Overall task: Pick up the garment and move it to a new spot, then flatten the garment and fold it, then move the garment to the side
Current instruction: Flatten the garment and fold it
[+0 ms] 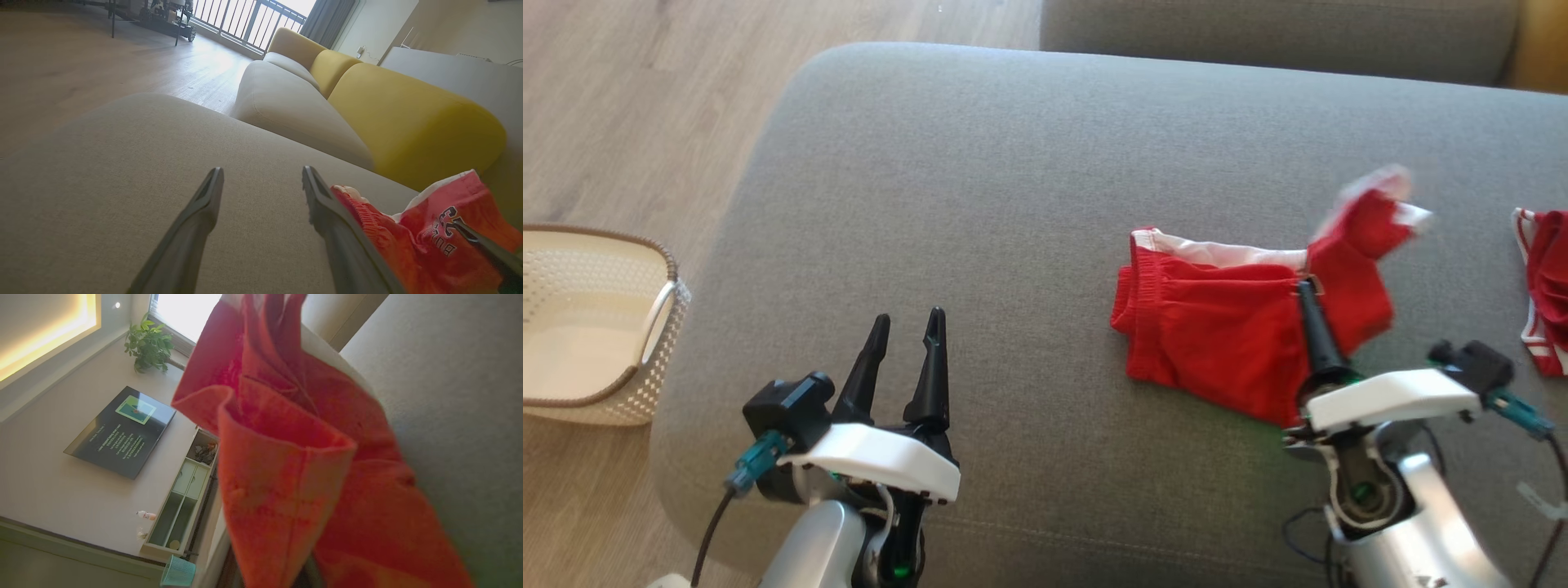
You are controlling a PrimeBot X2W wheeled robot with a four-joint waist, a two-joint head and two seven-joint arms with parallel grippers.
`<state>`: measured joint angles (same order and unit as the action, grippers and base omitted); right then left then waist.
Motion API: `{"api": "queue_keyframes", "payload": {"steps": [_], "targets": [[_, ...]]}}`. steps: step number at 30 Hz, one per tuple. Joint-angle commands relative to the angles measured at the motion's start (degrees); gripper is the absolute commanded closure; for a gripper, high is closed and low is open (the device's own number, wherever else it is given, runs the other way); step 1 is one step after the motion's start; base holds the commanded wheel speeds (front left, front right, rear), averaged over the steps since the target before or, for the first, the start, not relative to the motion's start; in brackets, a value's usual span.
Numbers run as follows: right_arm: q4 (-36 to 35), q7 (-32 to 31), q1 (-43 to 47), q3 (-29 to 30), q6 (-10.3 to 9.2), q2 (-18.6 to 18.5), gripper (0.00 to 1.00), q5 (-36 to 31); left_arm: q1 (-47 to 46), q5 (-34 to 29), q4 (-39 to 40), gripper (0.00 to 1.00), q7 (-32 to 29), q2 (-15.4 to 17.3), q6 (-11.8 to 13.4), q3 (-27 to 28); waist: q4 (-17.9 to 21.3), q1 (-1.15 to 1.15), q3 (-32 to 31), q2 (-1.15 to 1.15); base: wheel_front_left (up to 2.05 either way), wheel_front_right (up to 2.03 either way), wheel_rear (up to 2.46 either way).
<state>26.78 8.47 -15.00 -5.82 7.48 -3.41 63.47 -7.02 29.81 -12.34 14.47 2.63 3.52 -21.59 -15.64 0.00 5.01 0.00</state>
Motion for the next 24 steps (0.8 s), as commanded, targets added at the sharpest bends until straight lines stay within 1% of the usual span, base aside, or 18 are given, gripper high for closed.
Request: {"api": "queue_keyframes", "payload": {"steps": [1,6,11,19,23,24], "targets": [[-3.2,0.8,-1.3,-2.8,0.01,0.5,1.0,-0.1,-1.6,-0.6,1.9,0.0,0.5,0.2,-0.2,1.9,-0.3,0.0,0.1,0.0,0.0,0.0,0.0],[-5.8,1.3,-1.3,-7.2,0.01,0.5,1.0,0.0,-1.8,-0.5,1.9,0.0,0.5,0.2,-0.1,1.4,-1.6,0.0,0.4,0.0,0.0,0.0,0.0],[-5.8,1.6,-2.0,-10.3,0.01,0.5,1.0,-1.3,-1.9,-0.4,2.0,0.0,0.5,0.2,0.1,1.4,-2.9,0.0,1.1,0.0,0.0,0.0,0.0],[-5.6,3.0,-3.4,-13.2,0.01,0.5,1.0,-2.9,-2.2,0.2,1.9,0.0,0.5,0.2,0.4,1.0,-4.3,0.0,2.0,0.0,0.0,0.0,0.0],[-4.3,3.2,-3.9,-14.6,0.01,0.5,1.0,-5.6,-2.3,0.5,1.9,0.0,0.5,0.2,0.5,0.9,-4.7,0.0,2.1,0.0,0.0,0.0,0.0],[-3.4,3.0,-4.0,-14.8,0.01,0.4,0.5,-6.4,-2.3,0.5,1.9,0.0,0.5,0.2,0.5,0.8,-4.8,0.0,2.2,0.0,0.0,0.0,0.0]]}}
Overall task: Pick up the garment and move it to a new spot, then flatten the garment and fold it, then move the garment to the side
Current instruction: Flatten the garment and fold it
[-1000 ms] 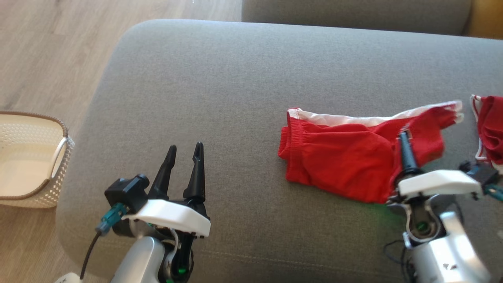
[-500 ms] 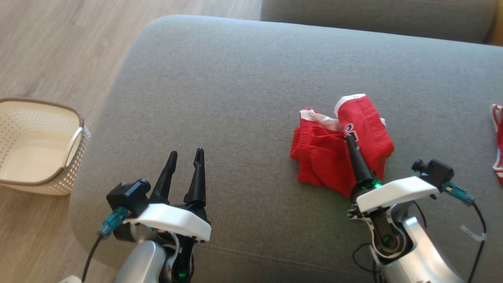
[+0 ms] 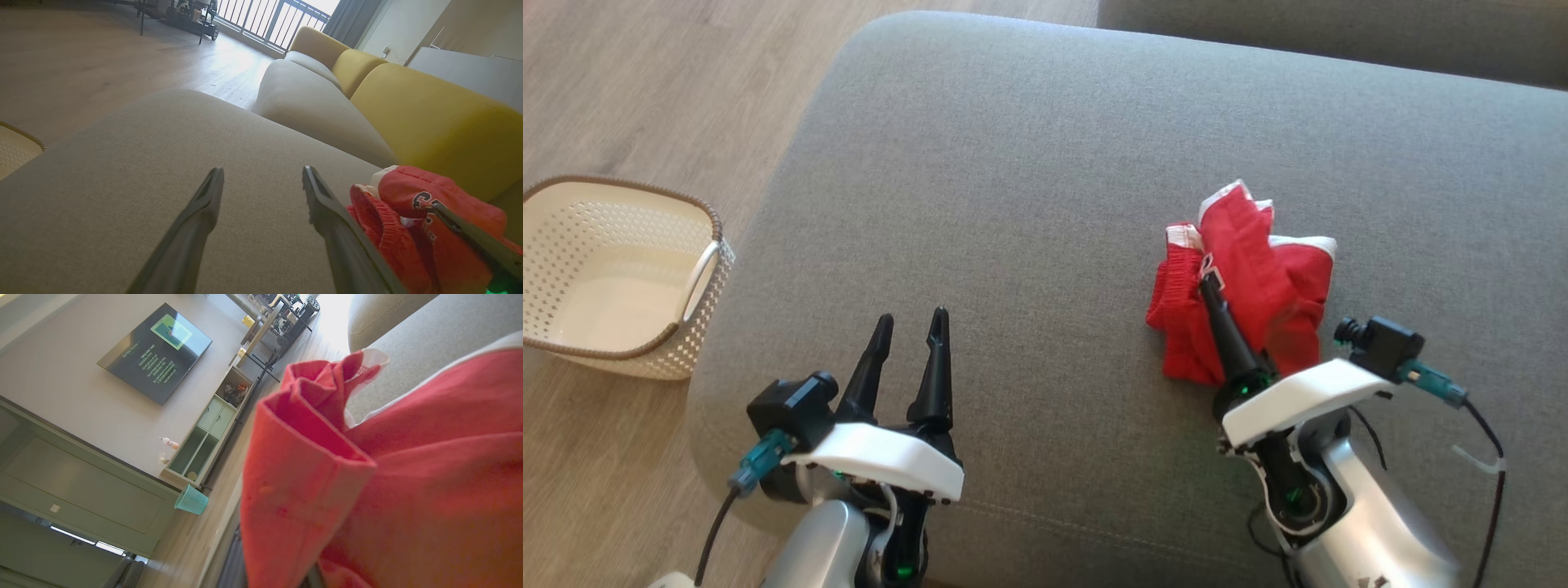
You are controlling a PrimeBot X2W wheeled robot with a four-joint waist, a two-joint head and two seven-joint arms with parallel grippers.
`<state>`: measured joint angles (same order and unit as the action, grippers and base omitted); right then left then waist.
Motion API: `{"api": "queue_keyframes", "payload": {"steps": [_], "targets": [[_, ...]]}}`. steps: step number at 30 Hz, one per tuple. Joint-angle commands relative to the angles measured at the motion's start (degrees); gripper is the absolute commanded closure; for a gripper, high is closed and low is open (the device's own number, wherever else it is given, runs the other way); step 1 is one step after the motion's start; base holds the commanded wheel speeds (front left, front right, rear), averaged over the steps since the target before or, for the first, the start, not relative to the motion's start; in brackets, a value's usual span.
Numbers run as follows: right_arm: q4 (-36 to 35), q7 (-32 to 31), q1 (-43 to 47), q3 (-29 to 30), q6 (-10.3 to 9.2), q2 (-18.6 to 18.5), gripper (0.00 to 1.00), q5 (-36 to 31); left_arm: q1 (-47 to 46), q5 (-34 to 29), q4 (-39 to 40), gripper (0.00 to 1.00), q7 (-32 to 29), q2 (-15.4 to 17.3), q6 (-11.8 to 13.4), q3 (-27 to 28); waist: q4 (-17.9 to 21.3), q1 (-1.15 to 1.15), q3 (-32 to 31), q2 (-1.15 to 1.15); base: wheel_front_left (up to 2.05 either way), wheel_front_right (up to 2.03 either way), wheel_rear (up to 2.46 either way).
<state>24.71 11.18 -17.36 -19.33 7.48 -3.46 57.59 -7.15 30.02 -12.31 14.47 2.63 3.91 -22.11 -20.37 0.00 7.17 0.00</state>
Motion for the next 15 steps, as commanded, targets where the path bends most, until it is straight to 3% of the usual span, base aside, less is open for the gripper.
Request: {"api": "queue_keyframes", "payload": {"steps": [1,7,15], "targets": [[-0.4,0.2,-1.8,-1.4,0.01,0.4,0.0,-1.5,-2.2,0.4,1.8,0.0,0.5,0.2,0.2,1.3,-0.1,0.0,0.1,0.0,0.0,0.0,0.0],[1.5,1.1,-2.9,-0.7,0.01,0.4,0.0,-4.0,-2.3,0.6,1.7,0.0,0.5,0.2,0.4,1.4,-0.3,0.0,0.1,0.0,0.0,0.0,0.0],[1.7,2.5,-3.7,-5.1,0.01,-0.6,0.0,-16.0,-2.2,0.9,1.7,0.0,0.5,0.2,0.5,1.3,-0.2,0.0,0.1,0.0,0.0,0.0,0.0]]}}
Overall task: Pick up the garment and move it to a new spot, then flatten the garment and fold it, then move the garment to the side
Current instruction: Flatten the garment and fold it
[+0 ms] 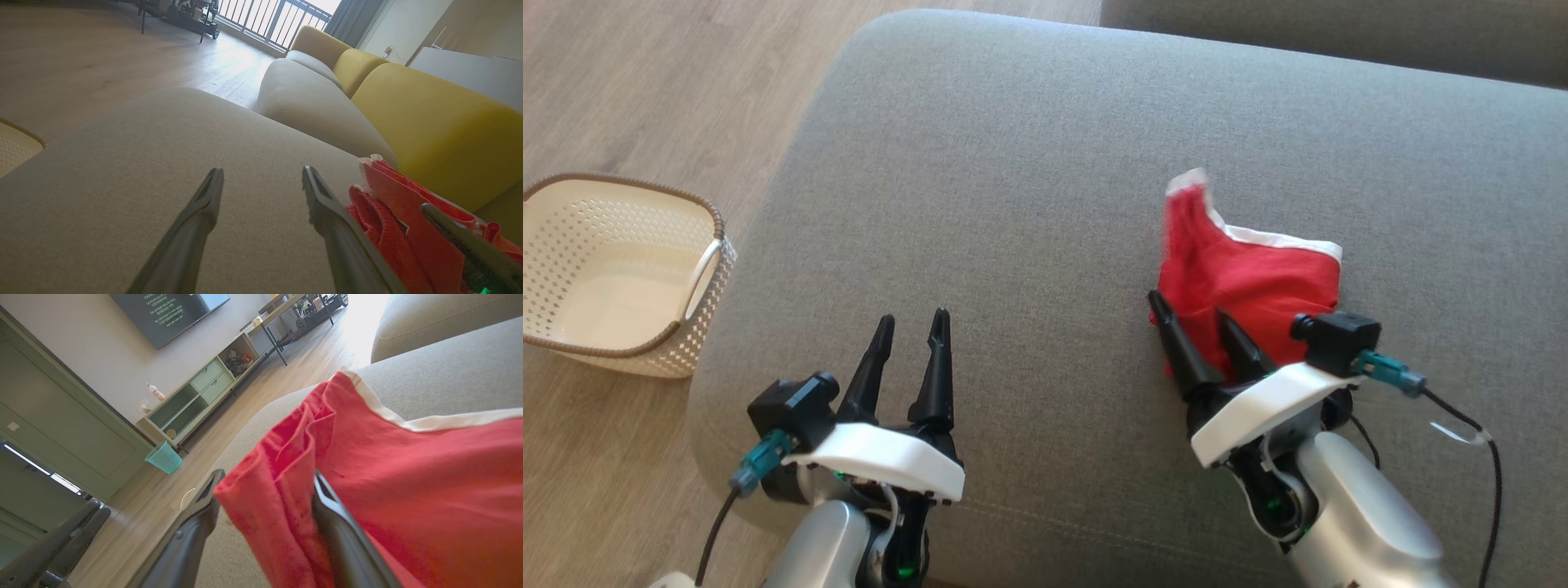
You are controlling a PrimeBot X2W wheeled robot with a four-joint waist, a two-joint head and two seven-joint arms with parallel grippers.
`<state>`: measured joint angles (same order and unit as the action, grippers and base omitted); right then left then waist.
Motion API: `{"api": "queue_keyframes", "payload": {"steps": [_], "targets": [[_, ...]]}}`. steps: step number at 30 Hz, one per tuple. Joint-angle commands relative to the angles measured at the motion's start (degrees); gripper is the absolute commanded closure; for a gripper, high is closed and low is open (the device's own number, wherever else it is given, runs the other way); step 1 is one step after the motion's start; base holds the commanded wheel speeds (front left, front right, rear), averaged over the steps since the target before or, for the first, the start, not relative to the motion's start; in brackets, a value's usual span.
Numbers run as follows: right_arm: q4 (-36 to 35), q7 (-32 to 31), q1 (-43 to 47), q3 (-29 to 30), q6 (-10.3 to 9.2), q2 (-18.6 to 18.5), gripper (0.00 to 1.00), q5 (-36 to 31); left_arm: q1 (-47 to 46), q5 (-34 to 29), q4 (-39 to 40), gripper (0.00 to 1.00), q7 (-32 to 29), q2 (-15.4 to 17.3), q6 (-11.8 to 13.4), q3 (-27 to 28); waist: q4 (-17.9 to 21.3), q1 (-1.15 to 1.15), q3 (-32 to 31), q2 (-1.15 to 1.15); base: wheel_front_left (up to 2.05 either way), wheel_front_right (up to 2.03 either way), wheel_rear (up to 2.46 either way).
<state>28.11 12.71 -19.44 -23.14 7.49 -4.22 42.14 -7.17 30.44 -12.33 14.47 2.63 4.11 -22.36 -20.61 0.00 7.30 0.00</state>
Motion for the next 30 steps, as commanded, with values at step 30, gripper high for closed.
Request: {"api": "queue_keyframes", "payload": {"steps": [30], "targets": [[-16.3,-0.1,6.7,15.4,0.0,-4.4,0.0,-30.1,-2.4,-0.6,4.9,0.0,0.5,0.2,-0.2,3.8,9.1,0.0,0.0,0.0,0.0,0.0,0.0]]}}
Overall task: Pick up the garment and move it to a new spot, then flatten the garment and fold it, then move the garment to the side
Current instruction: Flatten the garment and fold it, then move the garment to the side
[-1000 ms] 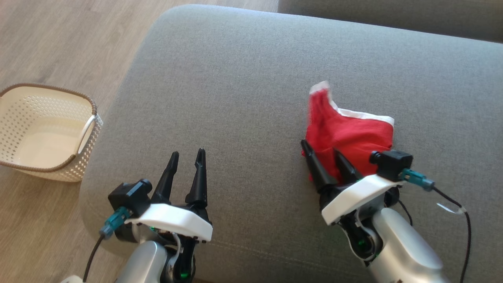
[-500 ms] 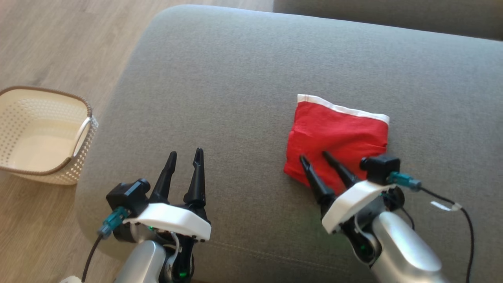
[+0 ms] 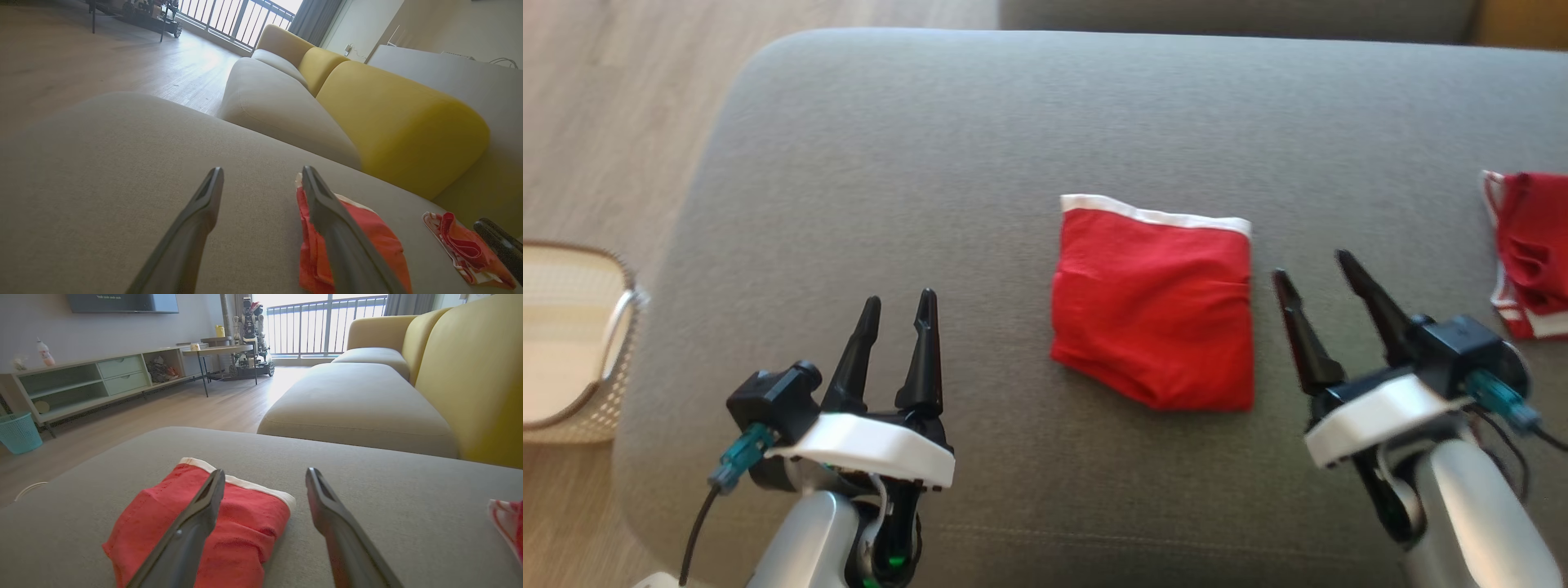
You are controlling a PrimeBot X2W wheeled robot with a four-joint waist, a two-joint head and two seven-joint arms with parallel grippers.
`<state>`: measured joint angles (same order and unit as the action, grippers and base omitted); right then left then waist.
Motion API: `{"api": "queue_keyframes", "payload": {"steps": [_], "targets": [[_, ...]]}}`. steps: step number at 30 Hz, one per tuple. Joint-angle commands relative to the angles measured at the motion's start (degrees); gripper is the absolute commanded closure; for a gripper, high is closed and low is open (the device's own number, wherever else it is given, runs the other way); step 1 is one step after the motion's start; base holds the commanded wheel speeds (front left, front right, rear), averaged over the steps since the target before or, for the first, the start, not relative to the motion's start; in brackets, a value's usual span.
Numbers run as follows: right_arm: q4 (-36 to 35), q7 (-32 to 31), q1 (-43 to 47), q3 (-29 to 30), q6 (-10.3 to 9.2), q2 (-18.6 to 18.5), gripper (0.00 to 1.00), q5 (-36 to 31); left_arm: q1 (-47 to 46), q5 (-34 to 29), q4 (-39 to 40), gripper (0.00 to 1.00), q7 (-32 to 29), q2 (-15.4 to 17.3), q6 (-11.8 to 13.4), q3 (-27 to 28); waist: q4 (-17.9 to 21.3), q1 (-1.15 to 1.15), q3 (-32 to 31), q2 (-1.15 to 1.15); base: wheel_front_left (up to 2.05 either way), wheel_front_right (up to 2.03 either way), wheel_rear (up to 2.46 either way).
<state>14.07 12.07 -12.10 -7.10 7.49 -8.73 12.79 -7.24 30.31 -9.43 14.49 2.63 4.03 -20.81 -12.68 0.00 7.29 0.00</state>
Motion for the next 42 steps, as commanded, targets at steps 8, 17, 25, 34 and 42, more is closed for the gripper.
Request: {"api": "queue_keyframes", "payload": {"steps": [8,17,25,34,42], "targets": [[-8.2,2.3,5.3,6.9,0.0,3.5,0.0,-11.9,-2.0,-4.0,1.2,0.0,0.5,0.2,-0.5,2.6,5.7,0.0,0.5,0.0,0.0,0.0,0.0],[-10.0,2.9,7.9,11.3,0.0,5.7,0.0,-12.9,-0.3,-5.9,3.8,0.0,0.5,0.2,0.7,4.3,7.2,0.0,0.4,0.0,0.0,0.0,0.0],[-10.8,2.9,8.1,11.7,0.0,5.8,0.0,-12.0,0.5,-6.6,3.8,0.0,0.5,0.2,0.4,4.0,7.5,0.0,0.0,0.0,0.0,0.0,0.0],[-8.5,2.9,8.3,9.5,0.0,5.8,0.0,-9.2,0.1,-6.4,2.8,0.0,0.5,0.2,-0.2,2.5,5.9,0.0,0.5,0.0,0.0,0.0,0.0],[-1.4,2.8,5.3,3.5,0.0,5.8,0.0,-6.8,-1.2,-6.3,2.8,0.0,0.5,0.2,0.0,1.9,2.3,0.0,3.1,0.0,0.0,0.0,0.0]]}}
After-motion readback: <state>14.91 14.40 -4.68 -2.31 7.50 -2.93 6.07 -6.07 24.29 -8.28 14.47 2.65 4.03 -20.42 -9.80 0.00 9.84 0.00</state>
